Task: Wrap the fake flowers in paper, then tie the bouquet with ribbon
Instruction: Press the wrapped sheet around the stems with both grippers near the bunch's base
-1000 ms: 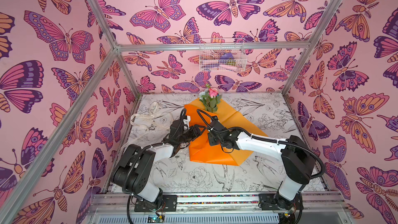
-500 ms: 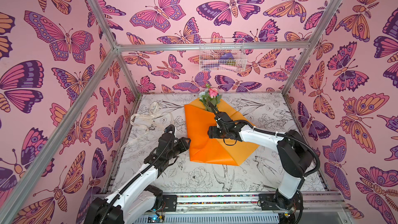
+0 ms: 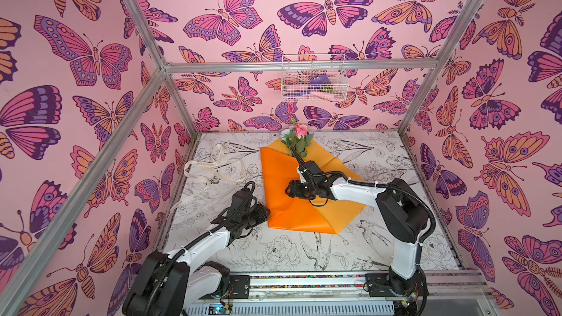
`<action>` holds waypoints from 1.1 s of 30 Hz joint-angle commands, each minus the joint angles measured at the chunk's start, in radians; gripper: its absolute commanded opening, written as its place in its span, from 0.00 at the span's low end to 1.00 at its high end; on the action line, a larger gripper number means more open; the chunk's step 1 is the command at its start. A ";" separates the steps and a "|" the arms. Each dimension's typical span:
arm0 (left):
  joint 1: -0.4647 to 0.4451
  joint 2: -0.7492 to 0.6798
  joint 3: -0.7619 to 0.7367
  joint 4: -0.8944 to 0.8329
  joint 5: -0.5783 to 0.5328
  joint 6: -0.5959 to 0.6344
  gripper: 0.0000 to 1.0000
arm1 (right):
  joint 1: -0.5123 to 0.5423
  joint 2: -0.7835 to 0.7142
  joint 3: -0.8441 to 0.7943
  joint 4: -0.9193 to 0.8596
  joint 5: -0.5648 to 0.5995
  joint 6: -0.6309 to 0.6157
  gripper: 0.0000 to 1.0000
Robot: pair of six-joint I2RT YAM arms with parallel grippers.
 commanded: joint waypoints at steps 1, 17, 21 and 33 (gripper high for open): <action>-0.002 0.031 0.002 0.049 0.047 0.011 0.25 | -0.002 0.008 0.020 0.081 -0.043 0.019 0.59; -0.013 0.223 0.058 0.145 0.137 0.011 0.23 | -0.002 -0.009 0.022 0.060 0.032 -0.065 0.10; -0.016 0.245 0.056 0.163 0.149 -0.002 0.26 | -0.002 -0.006 0.036 0.000 0.080 -0.099 0.07; -0.016 0.251 0.054 0.171 0.105 -0.016 0.33 | -0.002 0.012 0.050 -0.086 0.171 -0.114 0.13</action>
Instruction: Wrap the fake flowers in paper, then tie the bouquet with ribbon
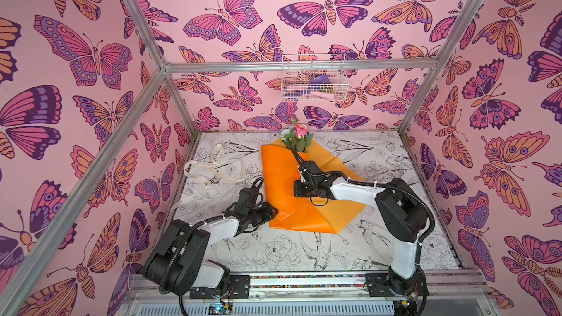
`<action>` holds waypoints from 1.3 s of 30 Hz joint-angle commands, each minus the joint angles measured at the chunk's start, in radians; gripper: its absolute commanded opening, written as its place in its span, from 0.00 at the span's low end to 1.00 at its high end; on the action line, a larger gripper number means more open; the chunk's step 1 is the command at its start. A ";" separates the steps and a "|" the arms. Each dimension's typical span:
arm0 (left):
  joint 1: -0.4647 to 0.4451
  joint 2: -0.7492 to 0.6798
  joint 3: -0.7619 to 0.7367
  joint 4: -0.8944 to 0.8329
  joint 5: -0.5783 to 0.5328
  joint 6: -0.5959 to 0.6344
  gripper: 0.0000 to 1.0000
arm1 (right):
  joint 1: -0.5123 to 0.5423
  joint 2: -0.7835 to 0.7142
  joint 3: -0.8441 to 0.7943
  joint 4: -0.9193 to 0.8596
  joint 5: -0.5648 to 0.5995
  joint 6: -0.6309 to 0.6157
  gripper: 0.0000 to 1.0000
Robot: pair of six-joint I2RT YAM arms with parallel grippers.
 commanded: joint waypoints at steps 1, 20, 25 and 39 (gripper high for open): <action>-0.006 0.024 0.008 0.021 -0.017 -0.011 0.33 | -0.002 0.016 0.044 -0.046 0.041 -0.013 0.14; -0.006 0.059 0.008 0.035 0.010 -0.036 0.32 | 0.113 -0.157 0.034 -0.233 0.203 -0.091 0.33; -0.006 0.053 0.012 0.034 0.012 -0.039 0.32 | 0.167 -0.097 0.056 -0.173 0.068 -0.102 0.24; 0.015 0.130 0.086 0.083 -0.046 -0.041 0.32 | 0.164 0.067 0.074 -0.167 -0.015 -0.054 0.19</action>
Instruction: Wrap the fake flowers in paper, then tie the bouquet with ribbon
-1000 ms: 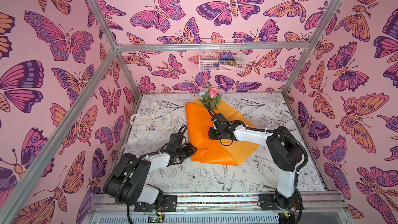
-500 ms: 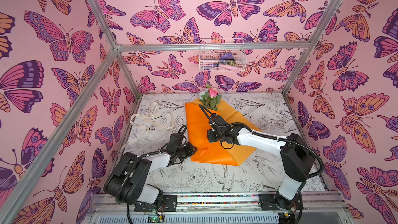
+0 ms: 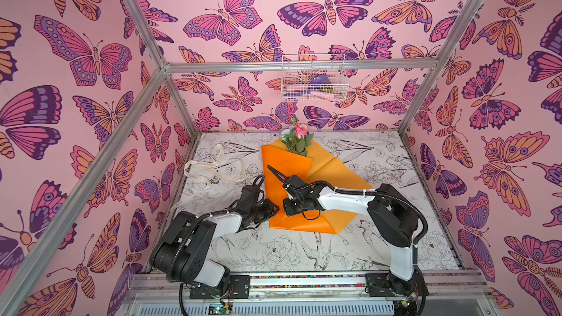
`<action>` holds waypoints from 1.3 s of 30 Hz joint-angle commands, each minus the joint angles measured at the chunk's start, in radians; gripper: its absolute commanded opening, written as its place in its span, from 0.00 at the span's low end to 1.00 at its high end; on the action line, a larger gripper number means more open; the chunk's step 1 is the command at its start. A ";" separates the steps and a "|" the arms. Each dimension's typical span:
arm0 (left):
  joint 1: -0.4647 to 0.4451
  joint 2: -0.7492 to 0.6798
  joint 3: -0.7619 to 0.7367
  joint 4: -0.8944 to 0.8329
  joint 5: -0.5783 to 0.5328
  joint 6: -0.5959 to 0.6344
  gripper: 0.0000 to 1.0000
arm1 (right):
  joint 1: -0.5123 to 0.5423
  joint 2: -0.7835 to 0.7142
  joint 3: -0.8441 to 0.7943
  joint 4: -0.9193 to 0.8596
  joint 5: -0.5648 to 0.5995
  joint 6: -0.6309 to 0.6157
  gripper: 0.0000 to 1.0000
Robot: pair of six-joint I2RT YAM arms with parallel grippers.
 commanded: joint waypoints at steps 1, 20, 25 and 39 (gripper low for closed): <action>0.020 0.043 0.042 0.036 -0.042 0.000 0.32 | -0.008 0.022 0.031 -0.011 -0.017 0.017 0.19; 0.239 0.450 0.379 0.189 -0.007 -0.042 0.33 | -0.009 0.022 0.046 -0.038 -0.023 0.011 0.19; 0.285 0.559 0.540 0.141 0.005 -0.012 0.34 | -0.008 0.028 0.052 -0.041 -0.033 0.013 0.19; 0.335 0.872 1.055 0.087 0.148 -0.027 0.37 | -0.010 0.040 0.087 -0.062 -0.058 0.016 0.19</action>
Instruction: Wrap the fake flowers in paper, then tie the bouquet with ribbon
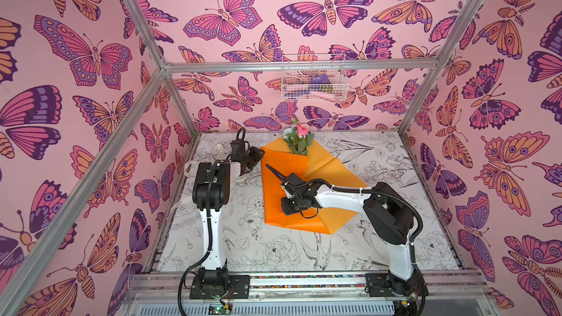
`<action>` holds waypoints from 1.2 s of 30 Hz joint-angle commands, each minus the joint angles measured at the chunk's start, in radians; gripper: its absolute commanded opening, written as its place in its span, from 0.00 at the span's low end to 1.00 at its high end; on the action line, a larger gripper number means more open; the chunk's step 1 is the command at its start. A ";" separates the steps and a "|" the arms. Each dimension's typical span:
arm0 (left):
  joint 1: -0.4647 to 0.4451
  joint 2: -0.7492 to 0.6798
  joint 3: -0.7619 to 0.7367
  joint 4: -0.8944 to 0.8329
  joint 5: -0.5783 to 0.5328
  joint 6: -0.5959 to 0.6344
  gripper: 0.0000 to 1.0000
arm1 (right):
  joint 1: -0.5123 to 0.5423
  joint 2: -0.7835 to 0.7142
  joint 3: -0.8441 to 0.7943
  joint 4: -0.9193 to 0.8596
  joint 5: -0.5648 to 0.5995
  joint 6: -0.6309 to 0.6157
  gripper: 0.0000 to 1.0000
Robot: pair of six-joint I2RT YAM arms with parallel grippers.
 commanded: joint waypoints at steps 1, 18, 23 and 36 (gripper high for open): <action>0.009 0.061 0.094 -0.039 0.056 0.010 0.38 | -0.004 0.011 0.032 -0.039 -0.007 0.003 0.19; 0.009 -0.335 -0.259 -0.103 -0.053 0.119 0.55 | -0.005 -0.172 0.034 -0.130 0.081 -0.039 0.37; 0.004 -0.536 -0.530 -0.137 -0.110 0.111 0.56 | -0.014 -0.275 -0.040 -0.138 0.125 -0.028 0.41; -0.204 -0.801 -0.833 -0.384 -0.149 0.198 0.62 | -0.024 -0.542 -0.352 -0.128 0.146 0.136 0.44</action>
